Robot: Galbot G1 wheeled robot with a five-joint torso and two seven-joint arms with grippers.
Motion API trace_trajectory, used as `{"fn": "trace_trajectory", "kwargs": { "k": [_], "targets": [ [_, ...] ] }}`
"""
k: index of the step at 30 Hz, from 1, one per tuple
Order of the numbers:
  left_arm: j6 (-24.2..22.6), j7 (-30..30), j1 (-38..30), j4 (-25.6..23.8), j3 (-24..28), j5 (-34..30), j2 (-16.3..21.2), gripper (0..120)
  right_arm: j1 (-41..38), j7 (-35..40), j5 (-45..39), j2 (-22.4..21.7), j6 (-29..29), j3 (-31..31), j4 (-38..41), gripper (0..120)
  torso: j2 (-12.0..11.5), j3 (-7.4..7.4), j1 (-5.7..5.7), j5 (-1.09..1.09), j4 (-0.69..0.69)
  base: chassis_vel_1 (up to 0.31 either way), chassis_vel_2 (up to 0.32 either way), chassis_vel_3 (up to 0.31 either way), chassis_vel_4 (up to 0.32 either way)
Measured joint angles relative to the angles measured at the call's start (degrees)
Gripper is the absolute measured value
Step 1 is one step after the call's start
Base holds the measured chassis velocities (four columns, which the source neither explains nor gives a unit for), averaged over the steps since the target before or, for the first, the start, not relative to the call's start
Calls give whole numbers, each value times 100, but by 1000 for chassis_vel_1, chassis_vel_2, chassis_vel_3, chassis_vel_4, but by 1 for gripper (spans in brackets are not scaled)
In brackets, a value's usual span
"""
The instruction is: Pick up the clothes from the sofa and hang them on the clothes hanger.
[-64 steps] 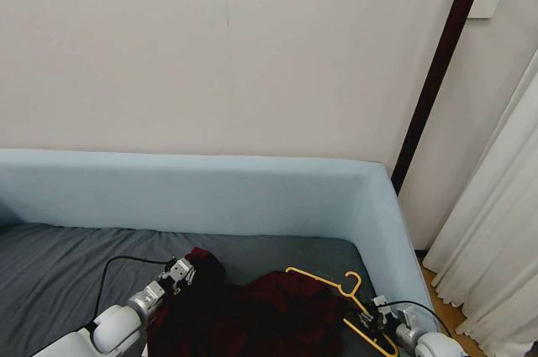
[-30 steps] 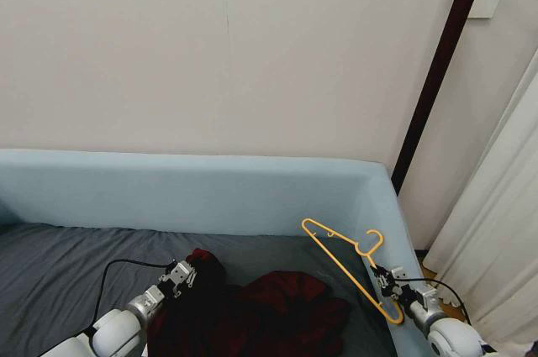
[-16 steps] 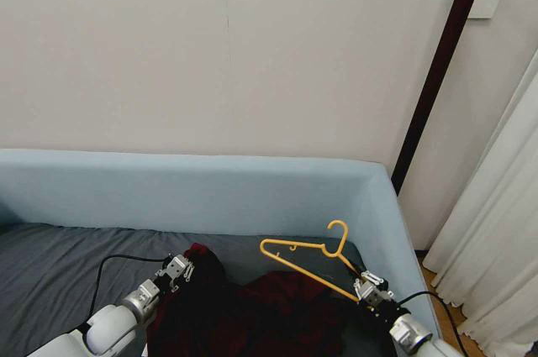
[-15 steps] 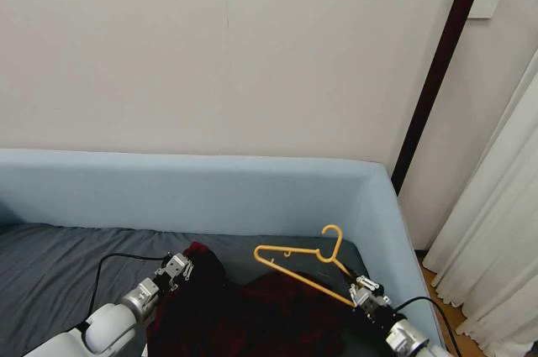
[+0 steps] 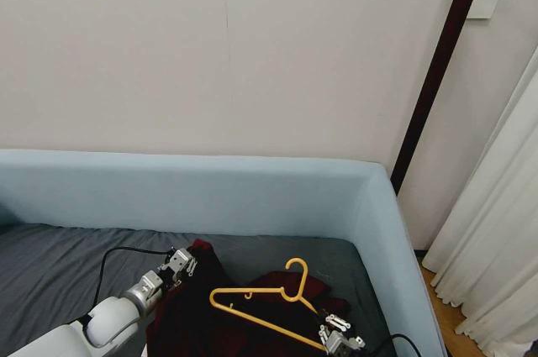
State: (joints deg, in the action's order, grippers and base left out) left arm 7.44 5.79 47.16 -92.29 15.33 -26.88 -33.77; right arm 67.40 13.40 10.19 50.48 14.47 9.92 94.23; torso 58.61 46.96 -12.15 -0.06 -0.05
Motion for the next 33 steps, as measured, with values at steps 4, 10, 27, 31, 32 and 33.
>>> {"fn": "trace_trajectory", "kwargs": {
  "k": [4,10,27,31,32,33],
  "targets": [
    [-65,57,108,-226,-73,52,74,0,-190,42,-262,162,-145,169,-160,5,0,0,0,2,-1,0,0,0,0],
    [-220,161,209,-551,-104,45,206,0,-339,138,-538,407,-300,423,-356,5,0,0,0,0,-2,0,0,0,0],
    [-449,392,355,-741,-75,84,168,0,-365,431,-837,680,-575,490,-427,5,-1,1,0,1,-2,0,0,0,0],
    [-481,434,420,-832,-66,103,165,0,-431,491,-914,746,-642,486,-467,5,-1,0,0,2,-1,0,0,0,0],
    [-496,459,418,-851,-49,106,129,0,-448,514,-944,775,-671,486,-471,5,-1,1,0,2,-1,0,0,0,0],
    [-533,500,391,-871,-5,101,75,0,-465,532,-961,810,-691,486,-479,5,-1,1,0,1,-1,0,0,0,0]
  ]
}}
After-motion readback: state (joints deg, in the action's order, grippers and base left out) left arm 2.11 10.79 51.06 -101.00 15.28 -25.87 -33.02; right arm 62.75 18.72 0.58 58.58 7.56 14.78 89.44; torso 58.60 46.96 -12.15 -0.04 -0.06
